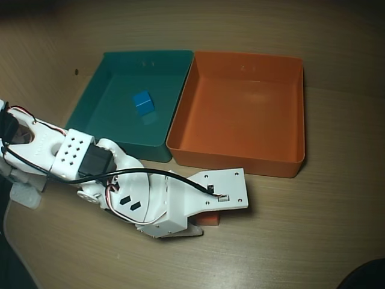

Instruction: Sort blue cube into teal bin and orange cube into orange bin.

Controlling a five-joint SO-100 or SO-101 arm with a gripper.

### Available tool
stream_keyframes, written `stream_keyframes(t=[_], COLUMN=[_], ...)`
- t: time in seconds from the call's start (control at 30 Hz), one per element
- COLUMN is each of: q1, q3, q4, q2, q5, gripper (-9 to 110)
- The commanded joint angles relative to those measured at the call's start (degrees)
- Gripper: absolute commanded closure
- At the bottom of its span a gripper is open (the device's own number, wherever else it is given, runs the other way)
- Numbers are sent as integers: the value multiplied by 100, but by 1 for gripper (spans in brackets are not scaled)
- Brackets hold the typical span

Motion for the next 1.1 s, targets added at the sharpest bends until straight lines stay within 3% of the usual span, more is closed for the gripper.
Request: stream_keyframes(t=[0.0,0.7,1.07], q1=[9,0,-26], q3=[-369,-765,-756], q4=[-105,-536,-536], q2=[149,-519,-545], q5=[-9,88,88], gripper=[65,66,109])
